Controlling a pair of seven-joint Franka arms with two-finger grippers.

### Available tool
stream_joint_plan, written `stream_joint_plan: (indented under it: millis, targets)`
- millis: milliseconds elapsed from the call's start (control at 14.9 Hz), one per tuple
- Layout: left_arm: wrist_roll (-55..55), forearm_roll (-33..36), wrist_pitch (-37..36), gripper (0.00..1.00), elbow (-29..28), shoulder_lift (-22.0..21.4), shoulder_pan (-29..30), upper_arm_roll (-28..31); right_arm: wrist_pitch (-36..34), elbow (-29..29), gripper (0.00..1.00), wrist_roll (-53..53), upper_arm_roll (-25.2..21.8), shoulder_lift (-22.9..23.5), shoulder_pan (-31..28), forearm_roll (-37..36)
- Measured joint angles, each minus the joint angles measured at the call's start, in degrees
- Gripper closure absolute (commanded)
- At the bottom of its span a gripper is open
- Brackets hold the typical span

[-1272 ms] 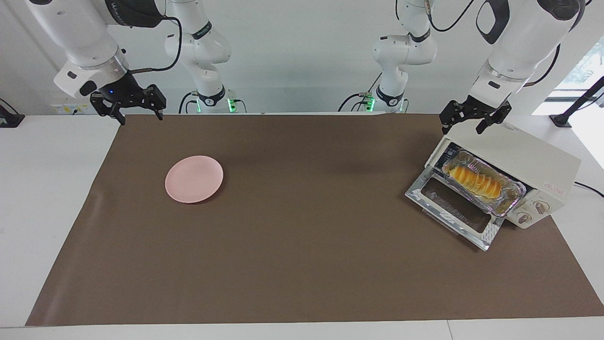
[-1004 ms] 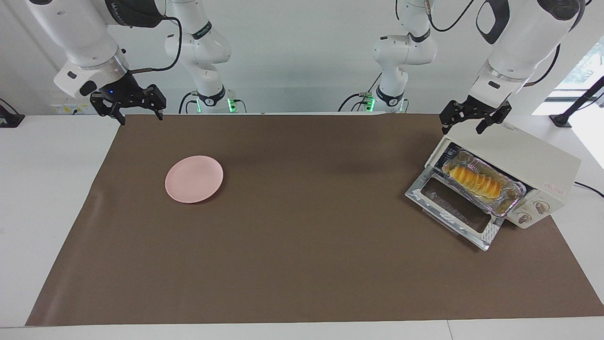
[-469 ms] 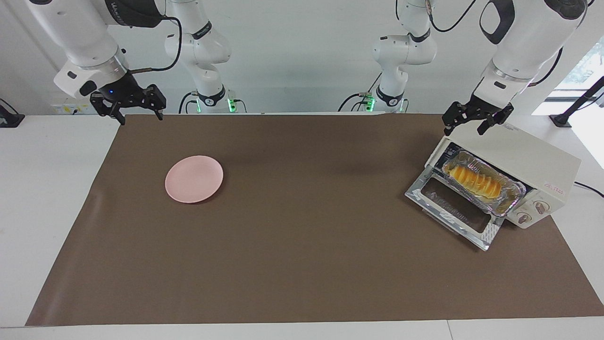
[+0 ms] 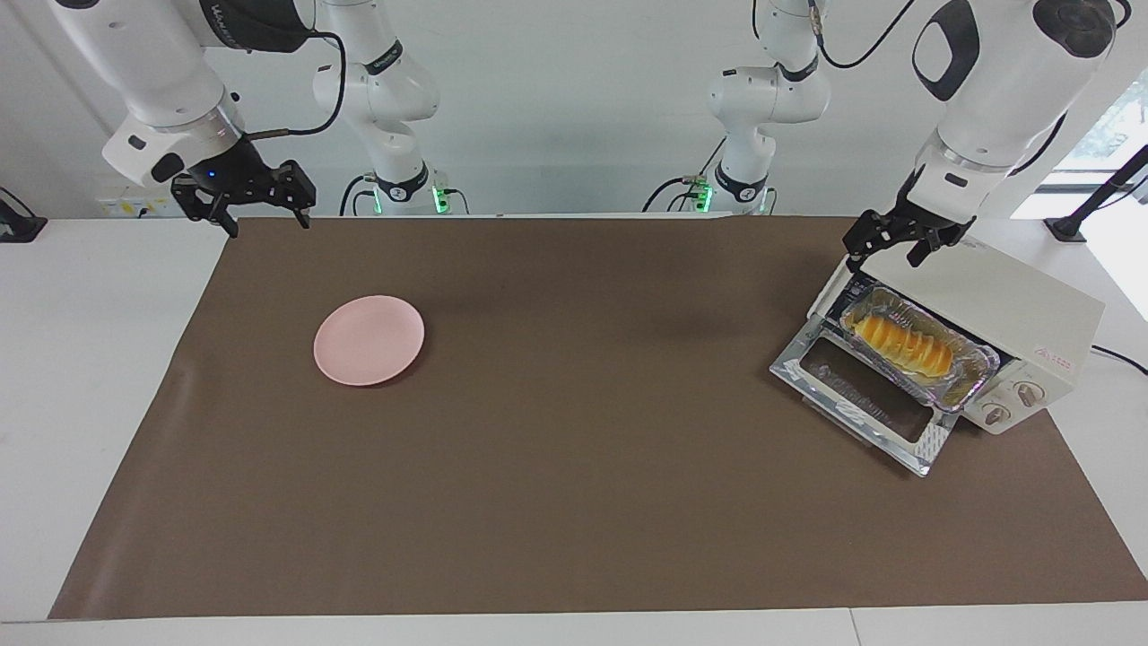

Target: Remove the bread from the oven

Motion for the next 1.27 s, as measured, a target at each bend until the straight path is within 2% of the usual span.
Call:
stream_joint_plan:
  millis: [134, 268, 669, 736, 870, 937, 1004, 1071, 1138, 1205, 1272]
  targets:
    - [-3.4, 1.7, 3.8, 0.0, 1.4, 4.0, 0.2, 0.1, 0.0, 0.0, 0.0, 0.0, 0.0, 0.0, 0.0, 0.0]
    - [-5.6, 3.2, 8.0, 0.0, 0.3, 6.3, 1.1, 0.1, 0.0, 0.0, 0.0, 0.0, 0.0, 0.0, 0.0, 0.0]
    - [-11.2, 6.4, 17.9, 0.0, -9.9, 6.8, 2.7, 0.0, 0.0, 0.0, 0.0, 0.0, 0.0, 0.0, 0.0, 0.0]
    - [-11.7, 6.5, 19.5, 0.05, -11.5, 6.7, 2.6, -0.1, 0.0, 0.0, 0.0, 0.0, 0.0, 0.0, 0.0, 0.0]
    - [-12.1, 6.5, 22.2, 0.2, -14.5, 6.5, 2.7, -0.1, 0.0, 0.0, 0.0, 0.0, 0.0, 0.0, 0.0, 0.0]
    - [-12.1, 6.5, 23.3, 0.23, -15.7, 6.3, 2.7, 0.0, 0.0, 0.0, 0.0, 0.0, 0.0, 0.0, 0.0, 0.0]
    - [-12.1, 6.6, 24.0, 0.32, -16.8, 6.1, 2.8, 0.0, 0.0, 0.0, 0.0, 0.0, 0.0, 0.0, 0.0, 0.0]
    - [-12.1, 6.6, 24.2, 0.48, -17.8, 5.7, 2.8, 0.1, 0.0, 0.0, 0.0, 0.0, 0.0, 0.0, 0.0, 0.0]
    - [-12.1, 6.7, 24.3, 0.67, -18.5, 5.4, 2.8, 0.1, -0.1, 0.0, 0.0, 0.0, 0.0, 0.0, 0.0, 0.0]
    - [-12.1, 6.8, 24.3, 0.92, -19.1, 4.9, 2.8, 0.1, -0.2, 0.0, 0.0, 0.0, -0.1, 0.0, -0.1, 0.0]
    - [-12.1, 6.8, 24.3, 1.0, -19.5, 4.6, 2.8, 0.1, -0.2, 0.0, 0.0, 0.0, -0.2, 0.0, -0.1, 0.0]
